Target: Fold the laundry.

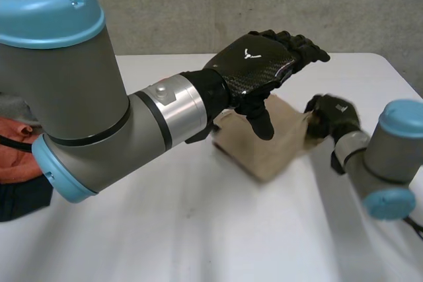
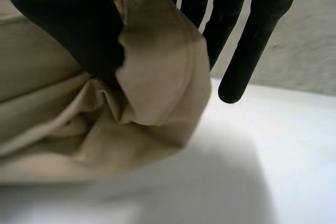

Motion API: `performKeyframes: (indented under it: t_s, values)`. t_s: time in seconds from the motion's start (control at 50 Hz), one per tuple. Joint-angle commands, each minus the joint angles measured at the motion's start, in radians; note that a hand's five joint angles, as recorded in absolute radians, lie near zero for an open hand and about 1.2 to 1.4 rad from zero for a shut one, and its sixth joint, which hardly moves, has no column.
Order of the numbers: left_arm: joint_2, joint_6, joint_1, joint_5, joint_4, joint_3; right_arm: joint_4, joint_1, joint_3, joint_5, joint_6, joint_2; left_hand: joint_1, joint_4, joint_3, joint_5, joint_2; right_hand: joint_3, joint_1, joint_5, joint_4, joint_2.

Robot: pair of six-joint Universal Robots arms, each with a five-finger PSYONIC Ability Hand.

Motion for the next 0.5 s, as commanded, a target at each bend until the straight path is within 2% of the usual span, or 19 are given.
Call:
performKeyframes:
  t_s: [0.02,0.16,0.22,0.34,0.5]
  values:
    - [0.016,-0.013,0.007,-0.006,0.012,-0.009,0.127,-0.133,-0.365,0.055,0.015,0.19,-0.002,-0.029,-0.038,-0.048,-0.031,0.25,0.313,0.256,0.202,0.236]
    - [0.026,-0.018,0.009,-0.009,0.013,-0.011,0.32,-0.267,-0.815,0.208,0.087,0.439,-0.002,-0.029,-0.038,-0.048,-0.031,0.25,0.313,0.256,0.202,0.236]
    - [0.029,-0.018,0.009,-0.011,0.015,-0.012,0.375,-0.314,-0.97,0.248,0.114,0.526,-0.002,-0.029,-0.038,-0.048,-0.031,0.25,0.313,0.256,0.202,0.236]
    - [0.023,-0.018,0.003,-0.017,0.016,-0.008,0.432,-0.388,-1.129,0.314,0.214,0.619,-0.002,-0.029,-0.038,-0.048,-0.031,0.25,0.313,0.256,0.202,0.236]
    - [0.006,-0.018,-0.011,-0.029,0.016,0.012,0.477,-0.431,-1.159,0.388,0.324,0.62,-0.002,-0.029,-0.038,-0.048,-0.031,0.25,0.313,0.256,0.202,0.236]
